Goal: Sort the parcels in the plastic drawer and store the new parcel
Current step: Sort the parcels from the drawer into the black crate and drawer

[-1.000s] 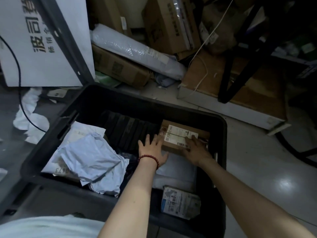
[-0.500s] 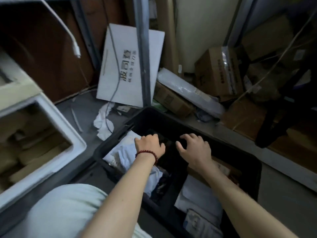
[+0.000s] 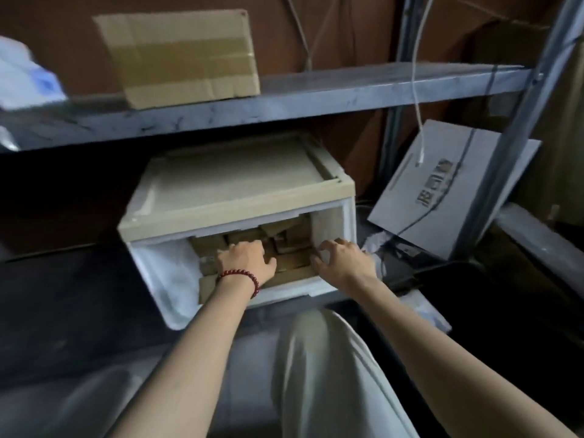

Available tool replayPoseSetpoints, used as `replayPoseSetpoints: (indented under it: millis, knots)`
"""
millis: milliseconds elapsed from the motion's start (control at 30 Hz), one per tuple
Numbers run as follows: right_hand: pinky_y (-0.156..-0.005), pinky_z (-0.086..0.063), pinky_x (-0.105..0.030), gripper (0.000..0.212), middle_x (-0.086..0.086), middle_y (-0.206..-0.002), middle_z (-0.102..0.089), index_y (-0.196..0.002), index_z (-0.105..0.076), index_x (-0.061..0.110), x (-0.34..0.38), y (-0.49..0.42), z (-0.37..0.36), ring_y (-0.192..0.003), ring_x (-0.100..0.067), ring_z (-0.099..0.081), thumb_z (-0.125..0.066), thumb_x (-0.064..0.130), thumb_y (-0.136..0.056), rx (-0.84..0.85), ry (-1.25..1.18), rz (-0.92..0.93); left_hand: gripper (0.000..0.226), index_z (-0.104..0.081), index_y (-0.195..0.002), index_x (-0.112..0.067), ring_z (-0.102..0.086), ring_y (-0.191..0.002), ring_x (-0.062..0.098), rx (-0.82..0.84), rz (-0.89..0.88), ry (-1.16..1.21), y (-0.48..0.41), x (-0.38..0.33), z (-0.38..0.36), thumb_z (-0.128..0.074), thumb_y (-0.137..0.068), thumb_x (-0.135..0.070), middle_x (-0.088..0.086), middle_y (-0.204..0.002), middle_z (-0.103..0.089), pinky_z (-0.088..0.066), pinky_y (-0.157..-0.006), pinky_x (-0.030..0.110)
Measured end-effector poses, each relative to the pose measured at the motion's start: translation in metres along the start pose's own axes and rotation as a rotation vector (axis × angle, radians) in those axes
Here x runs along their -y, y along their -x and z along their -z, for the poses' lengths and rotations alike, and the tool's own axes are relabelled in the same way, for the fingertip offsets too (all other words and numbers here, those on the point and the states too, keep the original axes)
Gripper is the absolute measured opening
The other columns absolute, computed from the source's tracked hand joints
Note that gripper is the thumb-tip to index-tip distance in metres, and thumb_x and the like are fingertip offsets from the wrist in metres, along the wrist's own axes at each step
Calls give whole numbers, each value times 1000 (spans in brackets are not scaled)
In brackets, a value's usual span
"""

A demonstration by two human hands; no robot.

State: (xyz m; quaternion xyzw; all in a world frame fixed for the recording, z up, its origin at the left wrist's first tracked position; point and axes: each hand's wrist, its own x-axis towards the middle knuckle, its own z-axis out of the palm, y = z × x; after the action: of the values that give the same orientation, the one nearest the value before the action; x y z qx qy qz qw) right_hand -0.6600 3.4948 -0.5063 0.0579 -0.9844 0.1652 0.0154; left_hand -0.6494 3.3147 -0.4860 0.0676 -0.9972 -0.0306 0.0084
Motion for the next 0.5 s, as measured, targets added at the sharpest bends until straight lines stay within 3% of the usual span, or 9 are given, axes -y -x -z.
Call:
replayPoseSetpoints:
  millis: [233, 333, 500]
  knots:
    - [-100, -36, -40, 53, -5, -137, -49, -135, -48, 19, 114, -7, -45, -128, -25, -43, -43, 52, -94, 106, -29, 142, 33, -57, -119, -30, -60, -107, 22, -6, 281, 71, 44, 136, -2, -46, -93, -49, -3, -119, -64, -45, -85, 31]
    - [-98, -37, -39, 46, -4, -132, -52, -127, -53, 21, 119, -4, -68, -125, -25, -45, -45, 51, -93, 136, -49, 123, 32, -59, -118, -29, -61, -104, 20, 42, 323, 165, 53, 164, -24, -50, -92, -45, -5, -118, -65, -49, -79, 29]
    - [-97, -38, -38, 49, -4, -133, -51, -130, -53, 23, 104, -22, -79, -127, -26, -44, -51, 51, -90, 183, -35, 63, 27, -60, -114, -23, -61, -101, 21, 58, 276, 327, 26, 160, -48, -55, -91, -37, -1, -115, -65, -53, -85, 33]
